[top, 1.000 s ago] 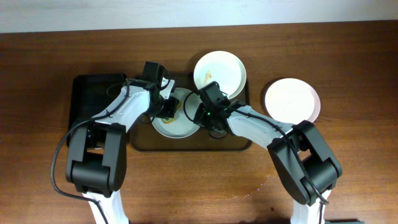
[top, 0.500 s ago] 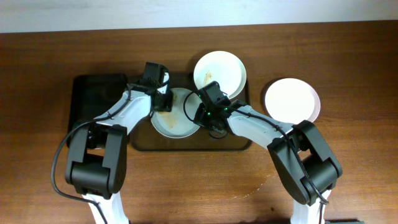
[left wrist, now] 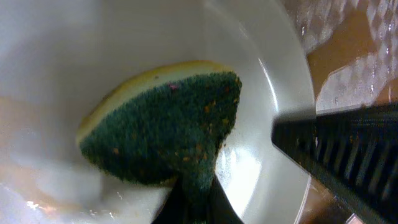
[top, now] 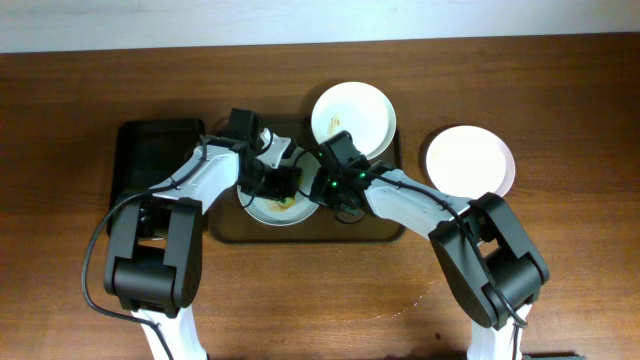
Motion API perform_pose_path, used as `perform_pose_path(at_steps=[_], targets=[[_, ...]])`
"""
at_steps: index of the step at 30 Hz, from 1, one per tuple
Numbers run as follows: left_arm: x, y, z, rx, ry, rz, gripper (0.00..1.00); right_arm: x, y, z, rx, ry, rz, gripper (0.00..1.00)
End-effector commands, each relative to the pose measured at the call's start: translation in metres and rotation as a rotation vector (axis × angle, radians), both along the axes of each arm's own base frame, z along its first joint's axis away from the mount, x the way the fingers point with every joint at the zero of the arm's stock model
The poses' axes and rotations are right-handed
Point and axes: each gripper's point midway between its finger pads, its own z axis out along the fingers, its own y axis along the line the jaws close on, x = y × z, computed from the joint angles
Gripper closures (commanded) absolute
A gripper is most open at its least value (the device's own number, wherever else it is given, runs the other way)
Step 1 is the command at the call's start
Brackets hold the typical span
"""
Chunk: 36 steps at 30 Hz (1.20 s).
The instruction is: Clean dirty plates on tray and stack at the side
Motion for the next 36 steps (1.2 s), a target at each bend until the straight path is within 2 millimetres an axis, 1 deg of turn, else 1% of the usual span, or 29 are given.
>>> perform_pose_path(at_steps=[1,2,3,4,5,6,7,8,9,10,11,12,13,14,15,16,18,21,22,23,24,25,26,27,29,30,32,34,36], targets=[[0.034,0.028,-0.016,0.162,-0.098,0.143,0.99,-0.011,-0.005,-0.021,-0.031,0.054,0.002,0.96],[0.054,0.045,-0.015,0.251,-0.168,0.24,0.99,-0.011,-0.005,-0.021,-0.031,0.054,0.002,0.96],[0.066,0.064,-0.014,0.334,-0.211,0.34,0.99,-0.011,-0.005,-0.021,-0.032,0.053,0.006,0.96],[0.071,0.081,-0.012,0.415,-0.238,0.412,0.99,-0.011,-0.005,-0.021,-0.035,0.049,0.016,0.96],[0.071,0.087,-0.012,0.449,-0.24,0.421,0.99,-0.011,-0.004,-0.021,-0.037,0.045,0.027,0.96],[0.061,0.093,-0.013,0.489,-0.199,0.415,0.99,-0.011,-0.004,-0.021,-0.033,0.048,0.029,0.96],[0.048,0.096,-0.013,0.517,-0.134,0.395,0.99,-0.011,-0.004,-0.021,-0.033,0.047,0.032,0.96],[0.032,0.099,-0.005,0.555,-0.046,0.368,0.99,-0.013,-0.002,-0.021,-0.023,0.053,0.038,0.96],[0.02,0.102,0.016,0.589,0.032,0.344,0.99,-0.014,0.0,-0.02,-0.015,0.058,0.043,0.96],[0.018,0.105,0.044,0.605,0.072,0.338,0.99,-0.013,0.003,-0.017,-0.005,0.047,0.077,0.96],[0.022,0.108,0.065,0.604,0.073,0.349,0.99,-0.01,0.009,-0.01,0.021,0.03,0.133,0.96],[0.032,0.115,0.093,0.592,0.052,0.377,0.99,-0.007,0.012,-0.002,0.044,0.017,0.176,0.96],[0.041,0.117,0.112,0.562,0.026,0.371,0.99,-0.004,0.01,0.005,0.043,0.005,0.191,0.96],[0.046,0.117,0.123,0.526,0.009,0.359,0.99,-0.001,0.009,0.012,0.038,-0.015,0.212,0.96],[0.055,0.122,0.135,0.474,-0.015,0.367,0.99,0.004,0.009,0.03,0.027,-0.062,0.269,0.96],[0.061,0.131,0.14,0.429,-0.02,0.401,0.99,0.008,0.008,0.042,0.008,-0.099,0.3,0.96],[0.064,0.159,0.138,0.364,0.006,0.448,0.99,0.018,-0.011,0.072,-0.16,-0.21,0.3,0.96],[0.065,0.204,0.131,0.357,0.019,0.544,0.99,0.031,-0.039,0.12,-0.532,-0.438,0.249,0.96],[0.067,0.215,0.125,0.355,0.015,0.569,0.99,0.032,-0.046,0.133,-0.658,-0.507,0.205,0.96],[0.068,0.219,0.121,0.353,0.013,0.58,0.99,0.031,-0.048,0.147,-0.77,-0.573,0.171,0.96],[0.069,0.223,0.113,0.337,0.015,0.591,0.99,0.027,-0.046,0.162,-0.89,-0.651,0.144,0.96],[0.069,0.225,0.106,0.326,0.017,0.596,0.99,0.022,-0.042,0.173,-0.95,-0.703,0.117,0.96],[0.068,0.224,0.094,0.312,0.024,0.597,0.99,0.015,-0.037,0.19,-1.021,-0.775,0.073,0.96],[0.067,0.224,0.085,0.309,0.028,0.596,0.99,0.009,-0.034,0.201,-1.061,-0.822,0.038,0.96],[0.062,0.223,0.069,0.311,0.043,0.593,0.99,-0.006,-0.032,0.233,-1.17,-0.938,-0.083,0.96],[0.06,0.222,0.065,0.312,0.048,0.593,0.99,-0.012,-0.031,0.244,-1.212,-0.97,-0.111,0.96],[0.06,0.222,0.06,0.312,0.049,0.593,0.99,-0.019,-0.023,0.26,-1.287,-1.002,-0.108,0.96],[0.061,0.222,0.06,0.311,0.046,0.593,0.99,-0.025,-0.022,0.272,-1.308,-1.026,-0.17,0.96],[0.061,0.222,0.06,0.311,0.046,0.593,0.99,-0.025,-0.021,0.273,-1.314,-1.024,-0.165,0.96]])
